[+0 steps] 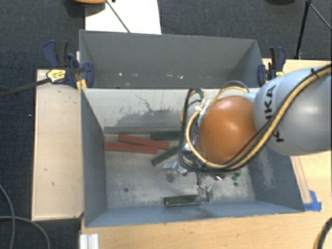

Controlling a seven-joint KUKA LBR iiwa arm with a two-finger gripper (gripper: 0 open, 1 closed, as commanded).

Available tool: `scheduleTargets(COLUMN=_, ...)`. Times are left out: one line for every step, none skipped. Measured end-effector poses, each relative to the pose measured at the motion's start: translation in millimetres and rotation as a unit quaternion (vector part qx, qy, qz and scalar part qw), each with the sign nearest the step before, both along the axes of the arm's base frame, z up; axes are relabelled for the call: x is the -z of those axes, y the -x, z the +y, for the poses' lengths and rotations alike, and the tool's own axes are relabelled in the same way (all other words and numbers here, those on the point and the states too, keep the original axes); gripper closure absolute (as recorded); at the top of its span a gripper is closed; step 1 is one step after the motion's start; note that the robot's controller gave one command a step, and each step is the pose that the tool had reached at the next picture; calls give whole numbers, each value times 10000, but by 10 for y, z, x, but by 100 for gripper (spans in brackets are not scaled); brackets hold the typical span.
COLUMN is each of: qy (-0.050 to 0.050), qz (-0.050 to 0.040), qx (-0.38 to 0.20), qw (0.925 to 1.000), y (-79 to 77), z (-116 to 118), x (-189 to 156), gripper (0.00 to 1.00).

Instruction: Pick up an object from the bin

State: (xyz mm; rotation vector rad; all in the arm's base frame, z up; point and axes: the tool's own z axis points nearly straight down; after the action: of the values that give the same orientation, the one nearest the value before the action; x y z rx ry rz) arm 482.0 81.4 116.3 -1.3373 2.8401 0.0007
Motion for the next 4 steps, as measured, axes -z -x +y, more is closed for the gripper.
scheduleTargets(qy=-2, qz=19, qx=1199, qw=9928, y=-190, z=-16, x=-316, gripper=0)
scheduleTargets(qy=-3, qz=-17, qx=942, qw=9955, y=-429, z=82, x=-295, gripper=0)
scheduleTargets(qy=-1, qz=-8, qx=-157, qw=9999, y=-641, z=189, x=-180, gripper=0)
scheduleTargets(qy=-7, qz=-12, qx=579, qw=9983, y=-759, z=388, x=-23, gripper=0)
